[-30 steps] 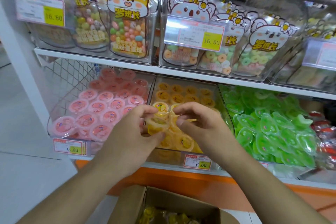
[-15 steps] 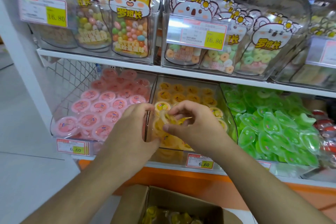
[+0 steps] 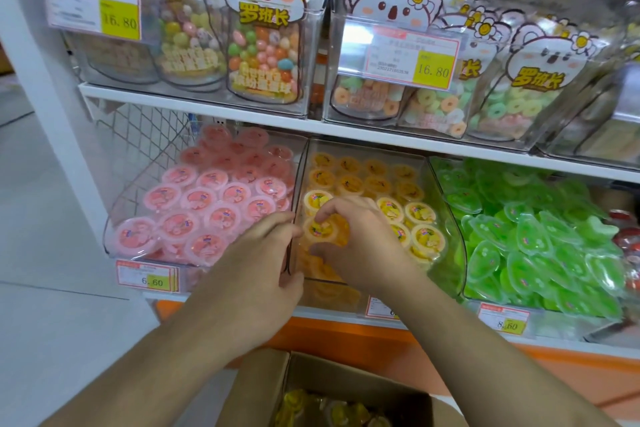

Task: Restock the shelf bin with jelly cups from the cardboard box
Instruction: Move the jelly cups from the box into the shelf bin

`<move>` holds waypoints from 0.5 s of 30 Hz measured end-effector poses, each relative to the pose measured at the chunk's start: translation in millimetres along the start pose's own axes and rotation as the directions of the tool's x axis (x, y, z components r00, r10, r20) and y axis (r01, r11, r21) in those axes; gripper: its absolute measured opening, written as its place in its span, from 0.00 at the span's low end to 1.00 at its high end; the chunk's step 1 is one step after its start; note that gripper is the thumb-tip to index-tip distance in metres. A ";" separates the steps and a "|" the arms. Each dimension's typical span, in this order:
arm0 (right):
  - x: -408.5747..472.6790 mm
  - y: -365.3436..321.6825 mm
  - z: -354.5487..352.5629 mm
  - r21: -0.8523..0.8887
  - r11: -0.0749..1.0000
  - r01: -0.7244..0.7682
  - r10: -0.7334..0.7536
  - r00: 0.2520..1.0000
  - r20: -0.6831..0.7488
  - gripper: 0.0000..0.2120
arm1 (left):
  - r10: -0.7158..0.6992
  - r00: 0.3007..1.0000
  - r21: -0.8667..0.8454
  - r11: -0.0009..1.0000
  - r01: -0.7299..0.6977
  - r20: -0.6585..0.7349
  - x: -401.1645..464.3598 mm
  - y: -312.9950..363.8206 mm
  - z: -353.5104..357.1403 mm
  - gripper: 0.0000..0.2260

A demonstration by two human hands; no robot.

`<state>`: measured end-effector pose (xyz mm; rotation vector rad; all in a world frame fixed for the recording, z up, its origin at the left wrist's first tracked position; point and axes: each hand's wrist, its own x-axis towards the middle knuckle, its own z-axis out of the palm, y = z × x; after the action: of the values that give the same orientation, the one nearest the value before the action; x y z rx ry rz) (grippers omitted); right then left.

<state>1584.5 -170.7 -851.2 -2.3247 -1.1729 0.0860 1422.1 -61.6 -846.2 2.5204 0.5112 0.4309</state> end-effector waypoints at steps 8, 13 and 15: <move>-7.9 13.4 8.1 -0.121 0.981 0.150 -0.164 0.979 -0.118 0.15 | 0.004 1.000 0.001 1.000 -0.004 -0.020 1.5 0.5 1.5 0.21; -26.3 15.6 2.4 -0.185 0.970 0.158 -0.170 0.984 -0.051 0.20 | 0.008 1.000 0.005 1.000 -0.008 -0.013 2.4 -1.0 3.4 0.21; -31.3 12.9 -0.8 -0.216 0.964 0.156 -0.162 0.987 -0.011 0.22 | 0.006 1.000 0.002 1.000 -0.006 -0.006 2.2 -1.0 3.4 0.20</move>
<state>1574.7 -201.2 -862.2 -2.3944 -1.4104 -0.1383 1425.2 -61.4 -849.1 2.5237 0.5074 0.4410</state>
